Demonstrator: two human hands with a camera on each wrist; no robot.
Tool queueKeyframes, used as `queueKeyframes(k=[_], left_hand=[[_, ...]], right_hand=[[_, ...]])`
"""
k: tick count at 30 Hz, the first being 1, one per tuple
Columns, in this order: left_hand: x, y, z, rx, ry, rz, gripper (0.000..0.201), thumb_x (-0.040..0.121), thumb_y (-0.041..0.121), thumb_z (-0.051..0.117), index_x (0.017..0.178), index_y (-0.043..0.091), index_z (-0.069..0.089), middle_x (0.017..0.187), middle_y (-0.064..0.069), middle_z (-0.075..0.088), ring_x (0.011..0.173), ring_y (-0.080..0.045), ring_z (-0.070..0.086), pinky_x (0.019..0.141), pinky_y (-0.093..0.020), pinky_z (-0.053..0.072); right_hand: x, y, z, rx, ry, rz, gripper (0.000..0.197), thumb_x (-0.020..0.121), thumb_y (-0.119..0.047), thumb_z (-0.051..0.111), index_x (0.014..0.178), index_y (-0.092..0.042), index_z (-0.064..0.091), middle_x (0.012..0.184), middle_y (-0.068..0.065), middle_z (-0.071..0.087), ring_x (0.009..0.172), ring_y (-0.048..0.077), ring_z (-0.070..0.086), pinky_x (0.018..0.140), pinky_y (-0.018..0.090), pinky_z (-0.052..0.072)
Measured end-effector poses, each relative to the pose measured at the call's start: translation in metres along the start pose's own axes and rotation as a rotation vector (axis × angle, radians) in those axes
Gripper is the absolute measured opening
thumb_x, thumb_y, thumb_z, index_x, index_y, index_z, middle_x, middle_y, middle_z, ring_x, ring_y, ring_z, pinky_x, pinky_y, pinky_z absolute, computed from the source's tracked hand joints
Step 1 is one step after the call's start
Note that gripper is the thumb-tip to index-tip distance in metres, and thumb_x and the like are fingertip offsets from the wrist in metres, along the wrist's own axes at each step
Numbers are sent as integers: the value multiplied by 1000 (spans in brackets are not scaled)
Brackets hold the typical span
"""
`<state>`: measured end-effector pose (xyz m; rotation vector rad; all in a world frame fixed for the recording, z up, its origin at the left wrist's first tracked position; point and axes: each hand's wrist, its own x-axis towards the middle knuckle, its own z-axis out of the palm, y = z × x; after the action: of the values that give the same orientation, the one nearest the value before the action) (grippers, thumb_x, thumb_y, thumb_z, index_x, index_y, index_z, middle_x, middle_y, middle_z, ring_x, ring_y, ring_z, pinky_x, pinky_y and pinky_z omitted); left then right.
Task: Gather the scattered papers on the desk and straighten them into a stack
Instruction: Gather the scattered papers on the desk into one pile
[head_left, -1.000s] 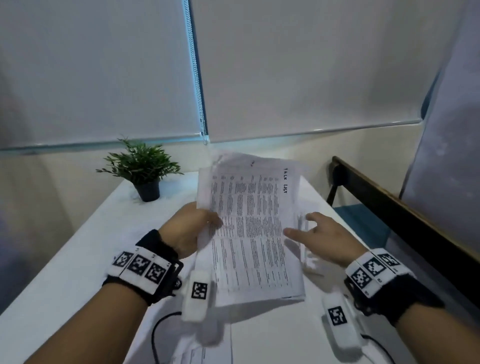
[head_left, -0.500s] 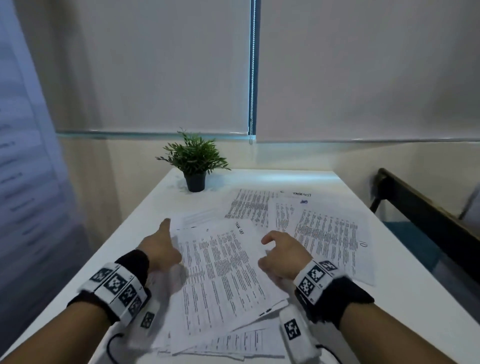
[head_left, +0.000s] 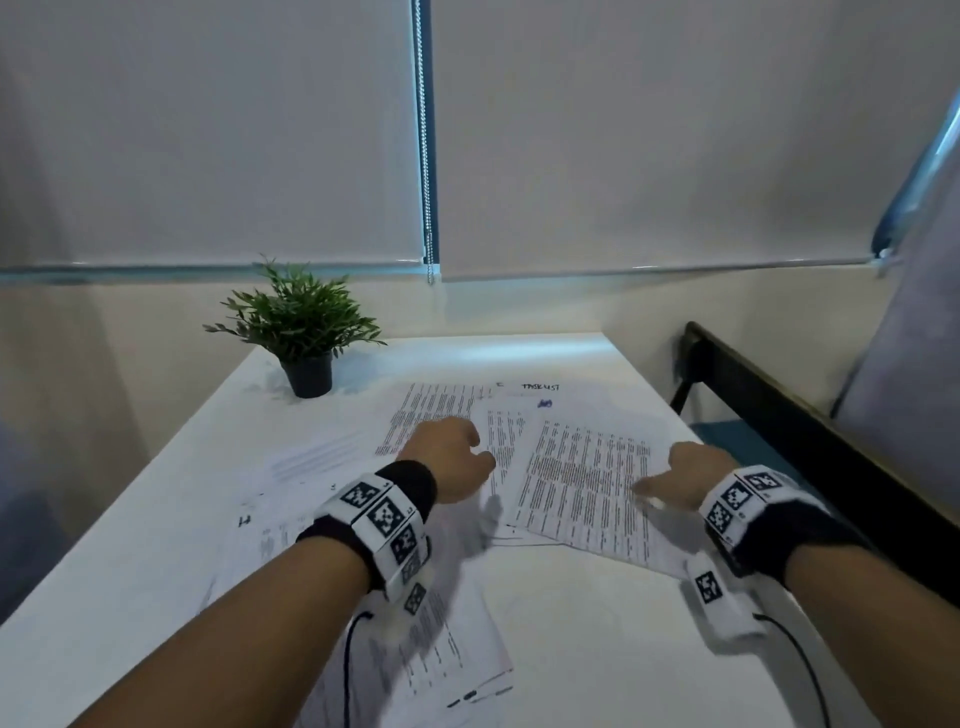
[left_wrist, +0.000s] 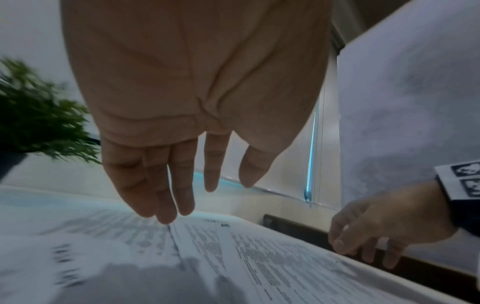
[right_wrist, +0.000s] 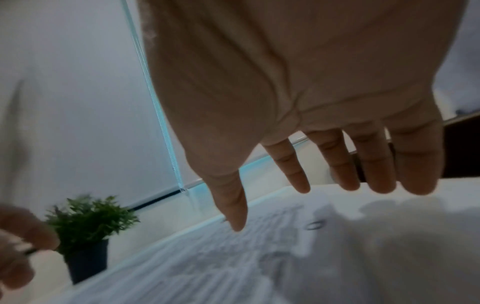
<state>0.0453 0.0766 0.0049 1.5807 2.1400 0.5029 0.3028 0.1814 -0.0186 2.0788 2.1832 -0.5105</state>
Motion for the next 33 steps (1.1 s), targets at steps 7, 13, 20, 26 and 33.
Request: queueKeyframes(k=[7,13,20,26,33], left_hand=[[80,23,43,233,-169,-158,92,89,73,39,162,24,11,162,-15,37,142,-41,42,116,-56,35],[116,36,69,288,-176,-237,137,52,93,54,158,39,-13,163,-23,28,140,-49,41,110,-62,39],[111,64,80,-172,40,-73,118,83,-6,67,161,36,-11,98,-7,60,76,-23,64,73,-38,62],[92,59,56,-405,164,10,79,87,-3,61,157,22,32,111,-9,69,79,-23,69,60,-32,59],[53,16,7,-818,246,75,40,86,-11,60,121,7,67,107,-16,76,93,-41,73,84,-53,62]], right_hand=[[19,24,10,-175,-67,-59,87,62,-84,51,137,-41,50,137,2,53,127,31,52,105,44,46],[25,38,2,-85,-55,-135,81,71,-75,59,147,-49,47,144,-10,48,138,29,45,110,45,45],[32,54,8,161,-127,-170,93,73,-68,74,154,-38,40,139,-16,42,118,7,47,93,25,40],[28,53,1,345,-87,-120,99,85,-56,74,163,-26,21,166,1,34,149,22,39,117,33,31],[13,18,-4,672,18,-136,128,58,-87,68,162,-27,22,157,11,48,135,31,55,112,50,45]])
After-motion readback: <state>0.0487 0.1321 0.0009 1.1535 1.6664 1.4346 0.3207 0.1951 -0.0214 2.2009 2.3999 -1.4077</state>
